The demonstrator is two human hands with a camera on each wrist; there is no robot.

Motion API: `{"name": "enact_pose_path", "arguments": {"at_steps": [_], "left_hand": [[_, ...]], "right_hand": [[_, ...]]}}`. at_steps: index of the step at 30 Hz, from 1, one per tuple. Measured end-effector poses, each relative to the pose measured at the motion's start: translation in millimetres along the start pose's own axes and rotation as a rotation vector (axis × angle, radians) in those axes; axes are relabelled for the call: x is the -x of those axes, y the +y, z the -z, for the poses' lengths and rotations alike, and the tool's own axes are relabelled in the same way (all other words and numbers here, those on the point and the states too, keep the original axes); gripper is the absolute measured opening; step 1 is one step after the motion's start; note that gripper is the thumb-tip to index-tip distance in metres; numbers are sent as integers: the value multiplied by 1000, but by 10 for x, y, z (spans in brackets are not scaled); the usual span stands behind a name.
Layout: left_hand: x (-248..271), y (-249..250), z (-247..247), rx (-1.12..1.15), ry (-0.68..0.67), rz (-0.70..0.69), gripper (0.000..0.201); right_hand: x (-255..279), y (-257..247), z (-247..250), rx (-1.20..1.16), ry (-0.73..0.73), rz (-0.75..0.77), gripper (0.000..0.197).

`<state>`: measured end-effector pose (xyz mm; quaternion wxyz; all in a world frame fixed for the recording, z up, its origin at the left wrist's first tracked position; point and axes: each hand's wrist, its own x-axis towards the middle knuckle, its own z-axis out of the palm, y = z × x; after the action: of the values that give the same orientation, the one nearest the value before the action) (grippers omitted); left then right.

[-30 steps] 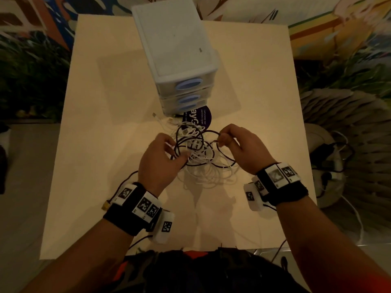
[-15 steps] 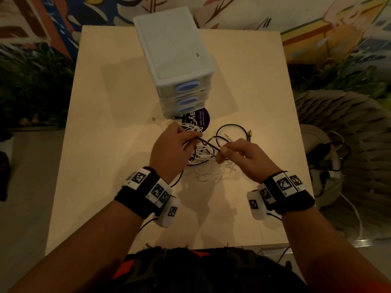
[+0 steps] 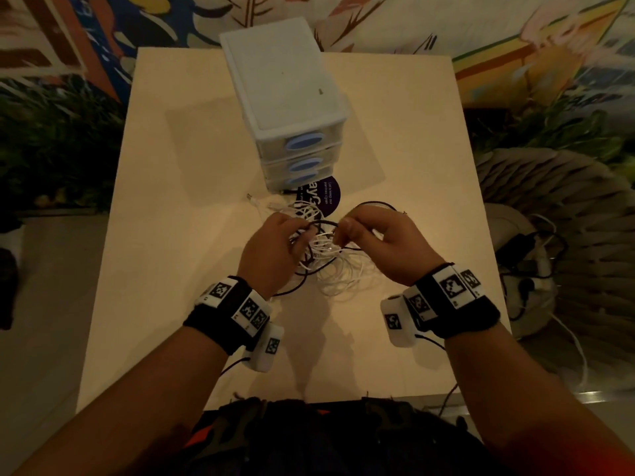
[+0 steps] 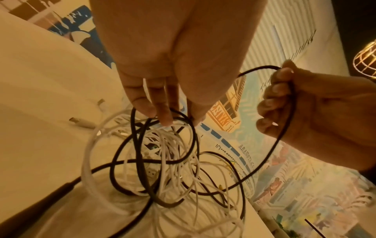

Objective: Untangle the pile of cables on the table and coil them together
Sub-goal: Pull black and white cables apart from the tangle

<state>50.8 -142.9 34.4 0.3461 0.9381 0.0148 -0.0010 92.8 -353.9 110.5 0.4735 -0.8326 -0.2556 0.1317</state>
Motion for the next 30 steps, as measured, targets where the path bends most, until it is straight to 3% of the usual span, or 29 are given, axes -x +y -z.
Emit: {"name": "enact_pose_path", "arguments": {"at_steps": [2, 7, 10, 13, 15, 17, 20, 23, 27, 30], "left_hand": [[-5, -27, 29, 29, 19, 11, 22], [7, 70, 142, 146, 156, -84, 17], [27, 184, 212, 199, 164, -175, 18], [55, 238, 248, 209, 129, -276, 20], [77, 252, 239, 220, 110, -323, 21], [96, 270, 226, 242, 98, -338, 22], [102, 289, 223, 213, 75, -271, 34], [102, 197, 158, 166, -46, -115, 58], [84, -27, 70, -60, -178, -137, 38], [125, -102, 86, -147, -155, -92, 59]], "right_hand": [[84, 39, 39, 10, -20, -21, 27], [261, 182, 65, 53, -303, -281, 26], [248, 194, 21, -56, -234, -378, 29], [106, 186, -23, 73, -140, -304, 26], [-5, 172, -96, 162, -187, -218, 37], [-91, 199, -208, 210, -212, -119, 31], [-176, 263, -344, 301, -174, -29, 24], [-186, 283, -369, 284, -85, -30, 20], [-132, 310, -345, 189, -9, -52, 21], [-119, 342, -317, 114, 89, -98, 24]]}}
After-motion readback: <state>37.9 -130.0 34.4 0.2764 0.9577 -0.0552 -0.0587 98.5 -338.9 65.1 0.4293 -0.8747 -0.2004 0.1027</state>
